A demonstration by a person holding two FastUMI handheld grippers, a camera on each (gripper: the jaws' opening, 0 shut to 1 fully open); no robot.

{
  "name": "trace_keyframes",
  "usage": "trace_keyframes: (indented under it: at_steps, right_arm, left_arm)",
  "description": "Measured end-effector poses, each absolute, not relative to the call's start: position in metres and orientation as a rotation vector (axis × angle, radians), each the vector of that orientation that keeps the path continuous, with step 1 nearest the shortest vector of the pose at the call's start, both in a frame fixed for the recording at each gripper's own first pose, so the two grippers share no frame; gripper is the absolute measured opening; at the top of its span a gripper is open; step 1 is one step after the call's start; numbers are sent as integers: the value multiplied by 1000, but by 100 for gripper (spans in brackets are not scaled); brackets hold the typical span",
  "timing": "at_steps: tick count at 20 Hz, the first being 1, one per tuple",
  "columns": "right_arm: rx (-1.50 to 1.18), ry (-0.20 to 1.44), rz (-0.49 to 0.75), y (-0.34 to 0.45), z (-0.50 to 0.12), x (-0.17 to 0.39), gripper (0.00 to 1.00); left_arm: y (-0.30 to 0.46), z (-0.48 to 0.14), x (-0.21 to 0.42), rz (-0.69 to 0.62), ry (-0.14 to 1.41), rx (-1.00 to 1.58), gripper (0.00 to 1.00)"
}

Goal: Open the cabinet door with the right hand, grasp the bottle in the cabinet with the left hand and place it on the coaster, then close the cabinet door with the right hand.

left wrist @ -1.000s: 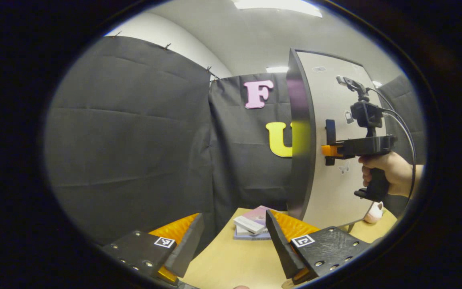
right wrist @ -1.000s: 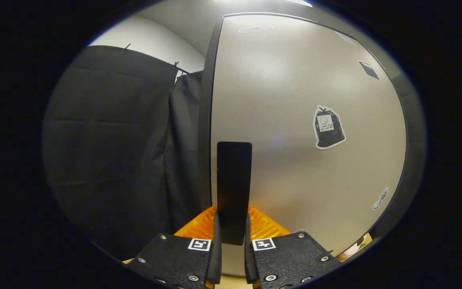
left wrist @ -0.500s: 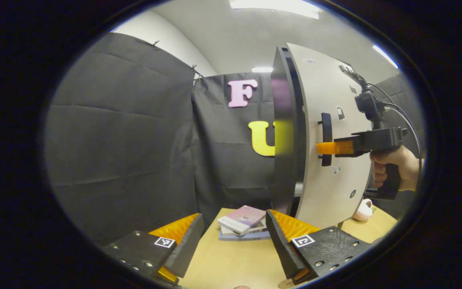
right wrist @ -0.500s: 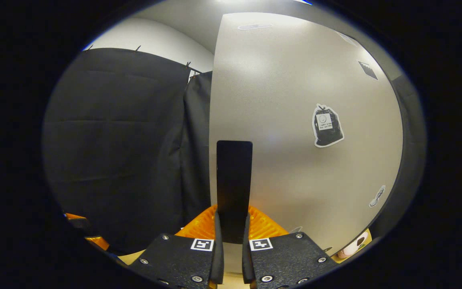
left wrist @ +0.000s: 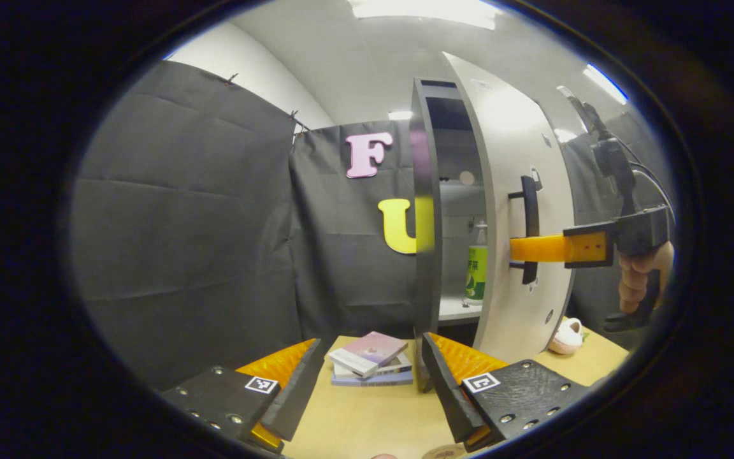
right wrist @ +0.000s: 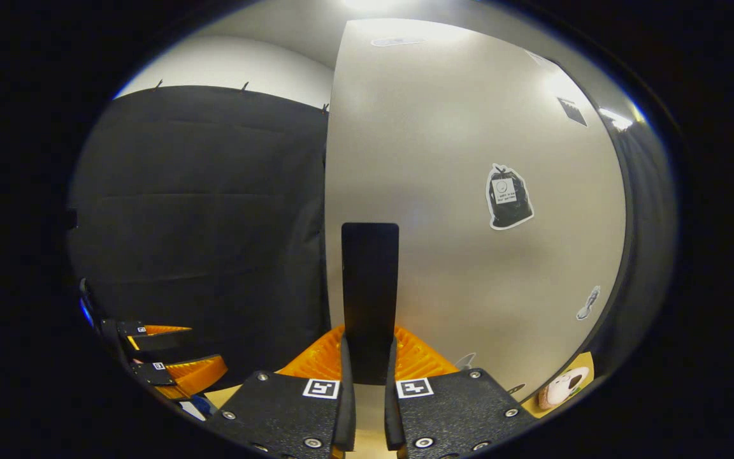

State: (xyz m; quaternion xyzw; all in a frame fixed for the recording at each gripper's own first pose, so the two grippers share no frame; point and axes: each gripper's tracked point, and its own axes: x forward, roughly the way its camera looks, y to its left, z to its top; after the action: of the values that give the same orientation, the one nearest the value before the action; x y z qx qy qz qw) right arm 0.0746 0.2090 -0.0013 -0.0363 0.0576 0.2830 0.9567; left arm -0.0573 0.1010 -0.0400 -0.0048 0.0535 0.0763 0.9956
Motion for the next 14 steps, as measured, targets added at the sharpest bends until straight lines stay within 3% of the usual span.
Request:
trace_keyframes:
  at_steps: [5,7,8,9,12,14]
  right_arm:
    - [-74,126,679,199,-2,68,18]
    - [-70,128,714,195,-4,69,18]
    - [-68,131,730,192,-5,70,18]
    - [-68,134,743,189,-5,69,18]
    - [-71,136,752,181,-7,70,18]
    - [-66,140,742,173,-8,71,18]
  left_arm:
    - [55,-28,-68,164,98,7,85]
    - [35,-30,-74,171,101,-1,93]
    - [25,-33,-77,174,104,-7,89]
    - [15,-34,-81,177,107,-14,94]
    - [-11,-37,-89,178,116,-22,94]
    - [-29,-38,-97,178,121,-18,85]
